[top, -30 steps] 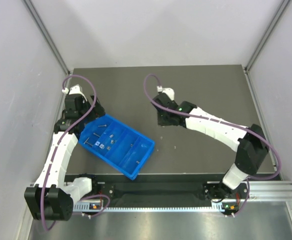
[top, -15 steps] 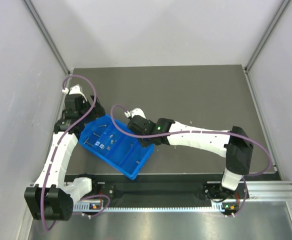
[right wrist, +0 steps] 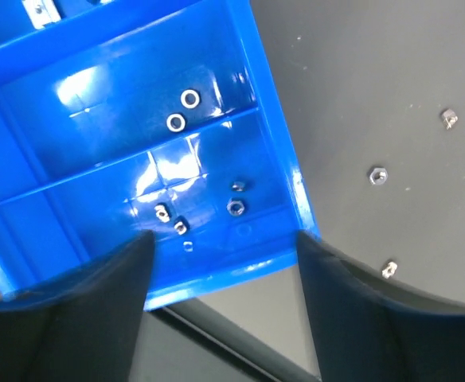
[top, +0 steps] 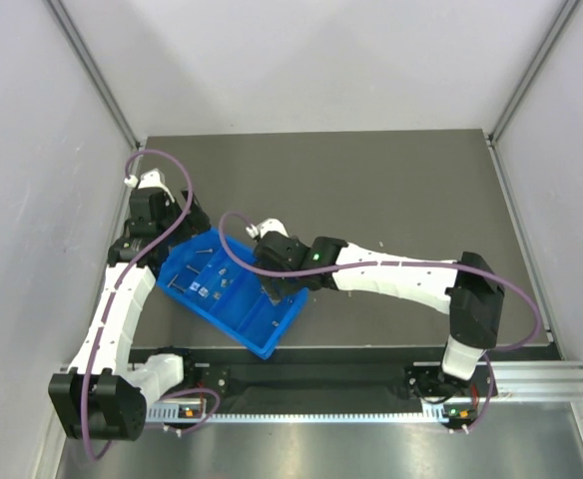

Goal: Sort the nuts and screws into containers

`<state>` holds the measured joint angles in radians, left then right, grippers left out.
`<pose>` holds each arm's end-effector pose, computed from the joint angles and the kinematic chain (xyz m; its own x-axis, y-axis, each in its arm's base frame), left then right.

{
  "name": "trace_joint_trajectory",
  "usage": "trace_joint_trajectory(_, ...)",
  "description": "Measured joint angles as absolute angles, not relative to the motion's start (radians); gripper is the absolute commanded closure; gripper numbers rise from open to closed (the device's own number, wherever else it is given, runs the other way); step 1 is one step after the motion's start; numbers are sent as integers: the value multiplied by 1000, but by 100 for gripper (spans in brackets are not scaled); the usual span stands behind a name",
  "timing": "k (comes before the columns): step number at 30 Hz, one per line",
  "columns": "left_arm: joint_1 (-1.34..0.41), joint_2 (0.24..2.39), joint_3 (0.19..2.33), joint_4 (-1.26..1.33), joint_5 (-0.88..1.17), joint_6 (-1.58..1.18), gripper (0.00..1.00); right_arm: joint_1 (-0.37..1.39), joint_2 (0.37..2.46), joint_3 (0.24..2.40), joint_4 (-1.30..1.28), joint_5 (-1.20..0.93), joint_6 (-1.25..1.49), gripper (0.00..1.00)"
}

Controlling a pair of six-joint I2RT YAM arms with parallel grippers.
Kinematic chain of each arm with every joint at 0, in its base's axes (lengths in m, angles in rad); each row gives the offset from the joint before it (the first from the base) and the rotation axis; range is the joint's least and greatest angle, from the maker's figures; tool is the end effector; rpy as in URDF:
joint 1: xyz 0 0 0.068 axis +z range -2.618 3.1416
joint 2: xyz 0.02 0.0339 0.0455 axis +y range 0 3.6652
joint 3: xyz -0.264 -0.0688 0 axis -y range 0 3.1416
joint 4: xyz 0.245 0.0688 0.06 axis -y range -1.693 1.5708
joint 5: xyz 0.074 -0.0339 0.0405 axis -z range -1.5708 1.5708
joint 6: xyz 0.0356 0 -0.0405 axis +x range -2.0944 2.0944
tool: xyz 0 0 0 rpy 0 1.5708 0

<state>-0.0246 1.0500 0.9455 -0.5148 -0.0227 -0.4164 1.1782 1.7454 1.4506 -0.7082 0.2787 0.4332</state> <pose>0.2278 -0.0048 0.3130 -0.5332 -0.3914 -0.7500 -0.2291 0.9202 -0.3173 0.1529 0.3436 0.2685 -0.6419 -0.4952 -0.5855 -0.6194 0.7849 0.0152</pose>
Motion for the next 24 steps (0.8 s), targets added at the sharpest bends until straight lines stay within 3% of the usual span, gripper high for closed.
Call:
trace_joint_trajectory(4,-25,1050,945,-515,-22,-416,3,1169,1742,1502,-729,280,430,20)
trace_joint_trajectory(9,-25,1050,945,-515,-19,-416,3,1082,1670,1497,-730,266,438,24)
trace_joint_trajectory(15,-25,1050,945,-515,-19,-416,3,842,1531,1326,-695,263,439,31)
trace_joint_trajectory(24,-25,1050,945,-515,-20,-416,3,822,1678,1256,-678,263,543,40)
